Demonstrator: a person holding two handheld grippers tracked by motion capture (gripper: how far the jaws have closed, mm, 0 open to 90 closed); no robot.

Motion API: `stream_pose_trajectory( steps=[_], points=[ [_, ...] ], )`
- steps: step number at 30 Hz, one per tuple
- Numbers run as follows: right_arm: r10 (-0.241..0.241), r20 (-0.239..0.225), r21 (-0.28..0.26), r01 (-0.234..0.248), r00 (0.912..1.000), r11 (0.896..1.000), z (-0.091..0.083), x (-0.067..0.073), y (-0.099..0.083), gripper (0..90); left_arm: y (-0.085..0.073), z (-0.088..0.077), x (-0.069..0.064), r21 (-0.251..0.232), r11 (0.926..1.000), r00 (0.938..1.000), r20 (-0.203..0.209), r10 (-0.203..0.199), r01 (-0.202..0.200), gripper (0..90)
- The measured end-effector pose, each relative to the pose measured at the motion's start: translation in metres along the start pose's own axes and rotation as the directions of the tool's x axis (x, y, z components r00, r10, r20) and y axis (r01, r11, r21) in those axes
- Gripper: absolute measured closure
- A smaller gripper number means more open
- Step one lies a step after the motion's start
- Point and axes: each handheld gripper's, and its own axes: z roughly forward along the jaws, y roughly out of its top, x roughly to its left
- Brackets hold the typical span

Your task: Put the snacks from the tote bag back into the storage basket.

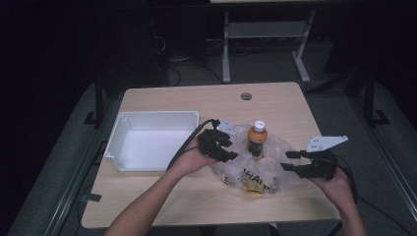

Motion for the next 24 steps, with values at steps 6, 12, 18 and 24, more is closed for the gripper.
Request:
stream_pose_trajectory(
  steps=[6, 12, 18, 24],
  points=[
    [0.018, 0.011, -0.027, -0.017, 0.9998, 0.999, -0.008, -0.004, -0.001, 44.7, 0.007, -0.002, 0.009, -0.003, 1.0000, 0.9999, 0.017, -0.003, 0.003, 46.7],
    [0.027, 0.007, -0.029, -0.027, 0.9996, 0.999, -0.009, -0.009, -0.004, 41.2, 0.020, -0.005, 0.020, -0.024, 0.9997, 0.9992, 0.039, -0.006, 0.007, 43.0],
    [0.038, 0.022, -0.016, -0.037, 0.9990, 0.999, -0.009, -0.012, -0.008, 37.6, 0.027, -0.002, 0.026, -0.024, 0.9997, 0.9989, 0.047, 0.001, 0.000, 39.8],
    [0.044, 0.018, -0.044, -0.044, 0.9989, 0.998, -0.013, -0.014, -0.009, 37.1, 0.036, -0.001, 0.029, -0.037, 0.9993, 0.9980, 0.063, 0.007, -0.005, 35.2]
  ],
)
